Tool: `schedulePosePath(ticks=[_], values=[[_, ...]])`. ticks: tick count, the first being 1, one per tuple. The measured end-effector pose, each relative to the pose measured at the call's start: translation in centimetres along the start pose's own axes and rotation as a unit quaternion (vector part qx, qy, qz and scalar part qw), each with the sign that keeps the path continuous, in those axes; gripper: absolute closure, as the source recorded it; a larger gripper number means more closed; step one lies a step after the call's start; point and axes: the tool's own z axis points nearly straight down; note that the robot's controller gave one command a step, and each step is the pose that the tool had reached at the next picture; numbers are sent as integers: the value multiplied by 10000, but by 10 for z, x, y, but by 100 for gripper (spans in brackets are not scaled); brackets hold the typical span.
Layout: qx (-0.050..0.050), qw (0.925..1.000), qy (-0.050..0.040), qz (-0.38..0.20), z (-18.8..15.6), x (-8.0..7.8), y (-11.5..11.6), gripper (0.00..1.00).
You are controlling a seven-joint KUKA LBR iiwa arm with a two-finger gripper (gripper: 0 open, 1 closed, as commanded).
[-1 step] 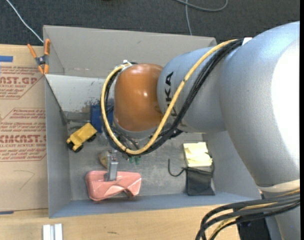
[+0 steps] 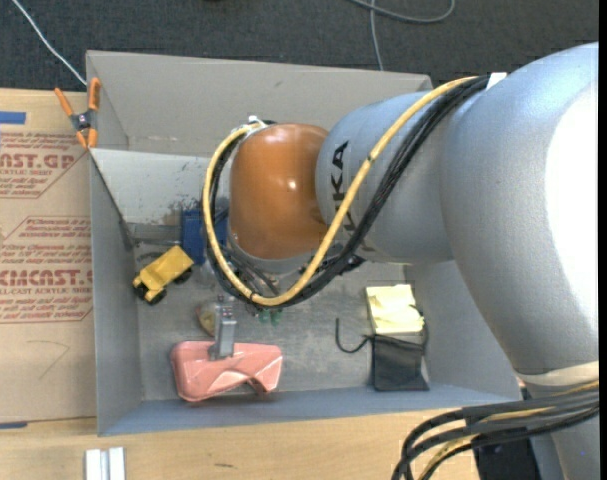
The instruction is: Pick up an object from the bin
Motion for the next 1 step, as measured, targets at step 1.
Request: schedulePosePath(ticks=[1], values=[[-25,9947,-28,-1028,64,44,-9,0]])
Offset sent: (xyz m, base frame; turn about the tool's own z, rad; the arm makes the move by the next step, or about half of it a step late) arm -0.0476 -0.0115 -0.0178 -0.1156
